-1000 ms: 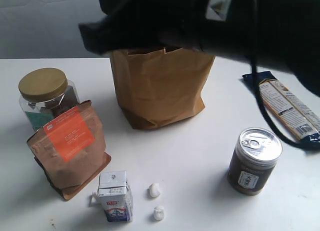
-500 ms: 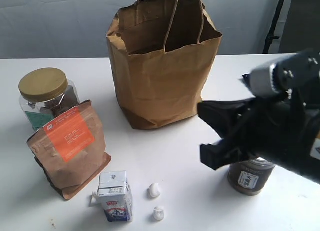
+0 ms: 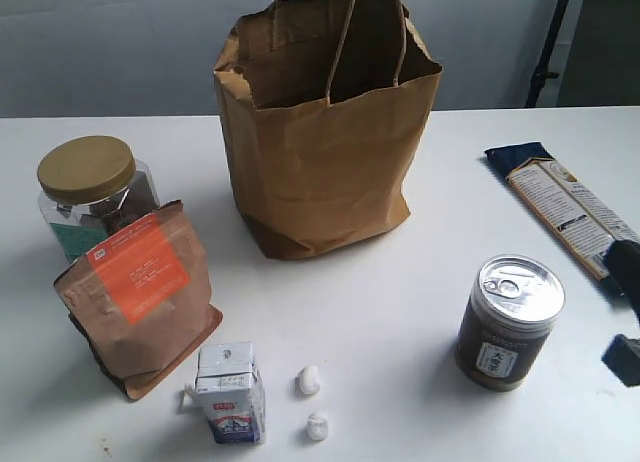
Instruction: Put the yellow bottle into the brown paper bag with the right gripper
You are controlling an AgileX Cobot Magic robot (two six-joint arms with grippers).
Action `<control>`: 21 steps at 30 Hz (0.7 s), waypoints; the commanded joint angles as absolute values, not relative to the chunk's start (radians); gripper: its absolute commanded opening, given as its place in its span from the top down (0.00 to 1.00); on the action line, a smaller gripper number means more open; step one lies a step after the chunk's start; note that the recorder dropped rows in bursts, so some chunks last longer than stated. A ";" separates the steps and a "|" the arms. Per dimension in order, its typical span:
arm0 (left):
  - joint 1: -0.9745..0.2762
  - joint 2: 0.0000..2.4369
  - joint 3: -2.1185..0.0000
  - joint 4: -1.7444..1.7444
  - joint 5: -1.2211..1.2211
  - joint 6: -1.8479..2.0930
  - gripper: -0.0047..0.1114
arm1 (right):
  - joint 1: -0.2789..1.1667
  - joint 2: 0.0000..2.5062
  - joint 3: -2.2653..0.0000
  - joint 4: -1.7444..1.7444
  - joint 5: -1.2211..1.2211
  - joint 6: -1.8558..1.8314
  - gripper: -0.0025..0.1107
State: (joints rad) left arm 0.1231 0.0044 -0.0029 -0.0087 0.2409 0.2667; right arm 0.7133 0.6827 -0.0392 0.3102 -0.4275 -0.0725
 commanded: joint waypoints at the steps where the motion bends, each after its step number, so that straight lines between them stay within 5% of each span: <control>1: 0.117 0.000 0.000 -0.009 0.232 0.265 0.96 | 0.645 0.518 0.000 0.319 -0.410 -0.100 0.98; 21: 0.117 0.000 0.000 -0.009 0.234 0.265 0.96 | 0.455 0.000 0.000 0.182 -0.033 -0.195 0.98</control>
State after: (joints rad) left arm 0.1231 0.0044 -0.0029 -0.0087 0.2409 0.2667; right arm 0.4825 0.0083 -0.0049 0.2214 -0.0857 -0.1865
